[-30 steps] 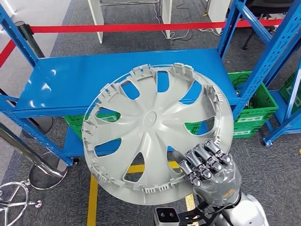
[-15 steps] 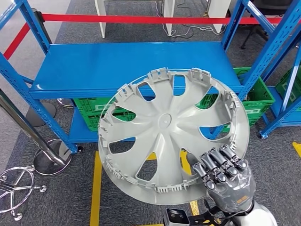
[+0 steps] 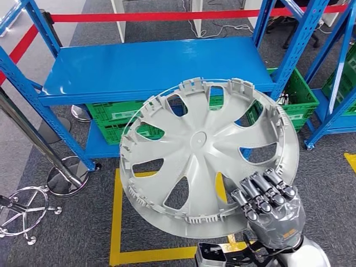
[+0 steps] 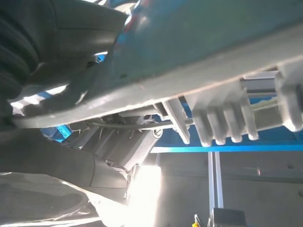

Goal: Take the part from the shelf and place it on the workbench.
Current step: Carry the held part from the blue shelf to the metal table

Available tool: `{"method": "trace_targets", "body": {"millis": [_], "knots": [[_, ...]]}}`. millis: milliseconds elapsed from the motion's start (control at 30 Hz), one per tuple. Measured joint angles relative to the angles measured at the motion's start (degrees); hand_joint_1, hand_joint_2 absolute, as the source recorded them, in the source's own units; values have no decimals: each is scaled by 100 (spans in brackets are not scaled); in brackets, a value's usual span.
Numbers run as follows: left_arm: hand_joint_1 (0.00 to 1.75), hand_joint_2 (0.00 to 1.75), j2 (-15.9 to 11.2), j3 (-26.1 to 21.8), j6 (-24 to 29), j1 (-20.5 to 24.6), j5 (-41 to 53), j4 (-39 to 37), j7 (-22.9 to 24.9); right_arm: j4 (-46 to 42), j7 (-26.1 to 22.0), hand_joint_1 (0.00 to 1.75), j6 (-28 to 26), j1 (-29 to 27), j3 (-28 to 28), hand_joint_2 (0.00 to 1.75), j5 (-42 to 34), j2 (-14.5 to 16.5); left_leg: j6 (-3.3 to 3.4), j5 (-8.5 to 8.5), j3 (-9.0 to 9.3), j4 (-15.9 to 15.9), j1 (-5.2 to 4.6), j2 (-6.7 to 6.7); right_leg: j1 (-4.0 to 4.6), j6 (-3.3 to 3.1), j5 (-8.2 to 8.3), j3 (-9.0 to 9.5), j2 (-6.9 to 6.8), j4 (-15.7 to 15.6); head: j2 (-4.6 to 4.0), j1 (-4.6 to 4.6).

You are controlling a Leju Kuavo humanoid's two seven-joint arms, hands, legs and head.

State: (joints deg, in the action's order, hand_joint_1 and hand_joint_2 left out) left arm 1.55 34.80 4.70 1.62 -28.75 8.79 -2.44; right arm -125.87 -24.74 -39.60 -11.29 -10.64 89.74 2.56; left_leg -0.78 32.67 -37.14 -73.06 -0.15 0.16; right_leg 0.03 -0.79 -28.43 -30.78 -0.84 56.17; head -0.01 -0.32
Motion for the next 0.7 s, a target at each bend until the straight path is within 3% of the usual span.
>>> {"method": "trace_targets", "body": {"millis": [67, 133, 233, 300, 400, 433, 467, 500, 567, 633, 700], "knots": [[0, 0, 0, 1, -7, 9, 0, 0, -31, -22, 37, 175, -1, -1, 46, 175, 0, 5, 31, -241, 496, 682, 4, -9, 0, 32, 63, -189, 2, 102, 1, 0], [0, 0, 2, 7, -9, 17, 13, 0, -49, -62, 61, 175, -2, 2, 94, 175, 0, 12, 91, -230, 885, 1363, -13, -26, 5, 87, 140, -317, 1, 171, 1, 4], [0, 0, 27, 26, -10, 30, 22, 0, -54, -129, 90, 175, -2, -17, 196, 175, 0, 22, 186, -256, 897, 1622, -28, -27, -6, 189, 262, -433, 3, 167, 1, 0], [0, 0, 47, 47, -10, 39, 19, 0, -55, -173, 130, 175, -2, -68, 290, 175, 0, 30, 268, -364, 815, 1697, 2, -15, -12, 254, 37, -552, 39, 322, 1, 21], [0, 0, 68, 75, -9, 44, 12, 0, -55, -212, 165, 175, -2, -153, 412, 175, 0, 31, 323, -513, 640, 1700, 6, 7, -35, 326, -704, -798, 68, 1273, 1, 88], [0, 0, 77, 84, -10, 45, 11, 0, -55, -216, 166, 175, -2, -189, 446, 175, 0, 31, 324, -560, 571, 1684, 3, 16, -38, 342, -807, -832, 68, 1577, 1, 96], [0, 0, 86, 93, -10, 45, 10, 0, -55, -216, 166, 175, -2, -226, 477, 175, 0, 31, 322, -599, 503, 1663, 3, 24, -41, 352, -780, -797, 68, 1729, 1, 99], [0, 0, 96, 99, -11, 45, 8, 1, -55, -216, 167, 175, -2, -260, 504, 175, 0, 31, 314, -636, 435, 1638, 4, 29, -47, 357, -647, -665, 68, 1676, 1, 101], [0, 0, 118, 104, -14, 45, 3, 2, -55, -220, 183, 175, -2, -301, 551, 175, 0, 31, 279, -697, 318, 1582, 5, 30, -69, 362, -350, -144, 70, 1010, 1, 103], [0, 0, 134, 106, -15, 45, -3, 2, -55, -231, 216, 175, -2, -320, 578, 175, 0, 31, 224, -770, 223, 1527, -11, 27, -70, 340, -313, 370, 88, 236, 1, 107], [0, 0, 140, 107, -11, 41, -10, 1, -55, -242, 242, 175, -2, -345, 599, 175, 0, 32, 170, -874, 155, 1509, -20, 25, -45, 290, -359, 505, 104, -34, 1, 110]]}}
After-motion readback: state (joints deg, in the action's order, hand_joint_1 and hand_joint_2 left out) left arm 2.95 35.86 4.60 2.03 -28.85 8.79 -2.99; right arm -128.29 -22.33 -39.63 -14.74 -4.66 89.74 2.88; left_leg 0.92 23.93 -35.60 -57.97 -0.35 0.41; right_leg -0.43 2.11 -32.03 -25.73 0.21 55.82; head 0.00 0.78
